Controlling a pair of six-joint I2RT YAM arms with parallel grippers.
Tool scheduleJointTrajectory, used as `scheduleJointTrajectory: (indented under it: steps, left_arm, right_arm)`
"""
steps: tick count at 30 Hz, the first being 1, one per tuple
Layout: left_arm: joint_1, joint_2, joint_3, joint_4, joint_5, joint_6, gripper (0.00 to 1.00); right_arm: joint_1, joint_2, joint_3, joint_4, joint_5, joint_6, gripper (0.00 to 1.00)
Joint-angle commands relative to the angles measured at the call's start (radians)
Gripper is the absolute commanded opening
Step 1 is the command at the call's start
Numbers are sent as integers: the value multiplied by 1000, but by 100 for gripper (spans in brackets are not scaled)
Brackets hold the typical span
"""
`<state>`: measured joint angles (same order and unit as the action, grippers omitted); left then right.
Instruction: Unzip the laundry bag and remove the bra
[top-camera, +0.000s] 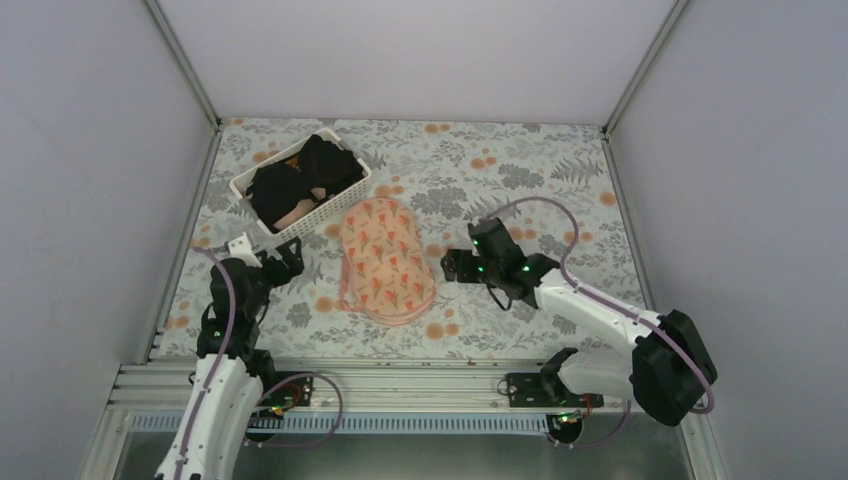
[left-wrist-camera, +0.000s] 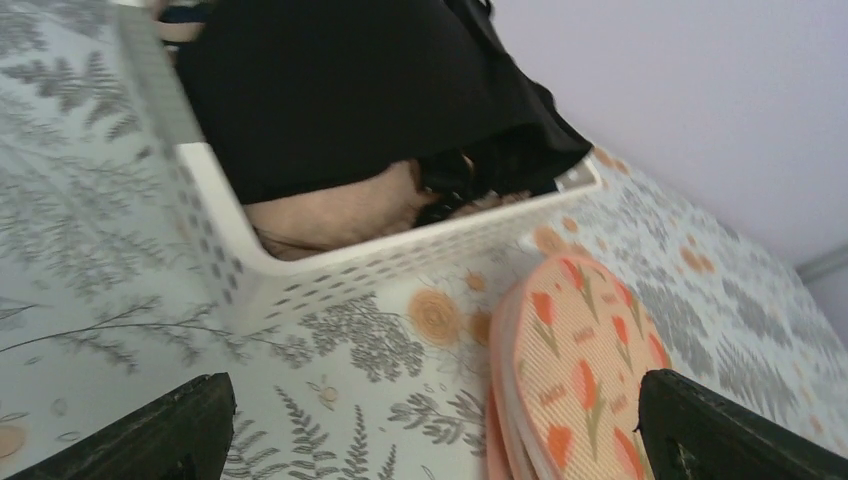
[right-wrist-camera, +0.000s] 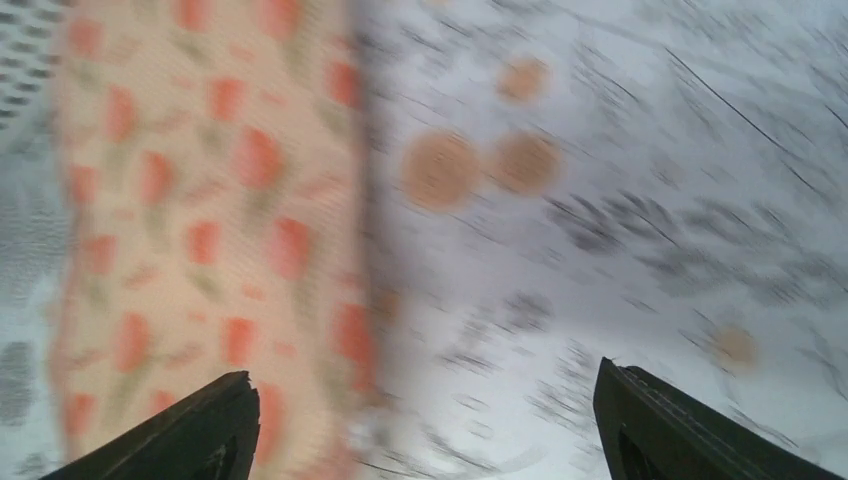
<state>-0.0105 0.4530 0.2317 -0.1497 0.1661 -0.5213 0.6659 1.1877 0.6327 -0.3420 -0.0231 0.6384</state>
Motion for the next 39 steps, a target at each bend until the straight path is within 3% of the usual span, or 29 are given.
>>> scheduleJointTrajectory:
  steps: [1, 9, 16, 18, 22, 29, 31, 36, 39]
  left_arm:
    - [64, -75, -31, 2, -29, -119, 100]
    - [126, -164, -55, 25, -30, -137, 100]
    - [141, -199, -67, 42, -15, -144, 100]
    - [141, -199, -70, 43, -15, -147, 100]
    - [141, -199, -74, 47, -10, -147, 100]
    - [145, -191, -72, 48, -10, -146, 100]
    - [145, -189, -73, 49, -9, -145, 100]
    - [147, -186, -73, 50, -9, -144, 100]
    - [148, -188, -74, 50, -7, -144, 100]
  right_arm:
    - [165, 107, 216, -46, 161, -8, 84]
    - [472, 659, 669, -147, 210, -107, 85]
    - [532, 881, 892, -266, 348, -136, 83]
    - [532, 914, 924, -302, 381, -135, 78]
    - [539, 932, 935, -305, 396, -139, 57]
    - [549, 954, 959, -375, 514, -130, 42]
    - [550, 940, 953, -376, 531, -131, 41]
    - [550, 904, 930, -348, 498, -143, 48]
    - [549, 894, 925, -350, 494, -143, 44]
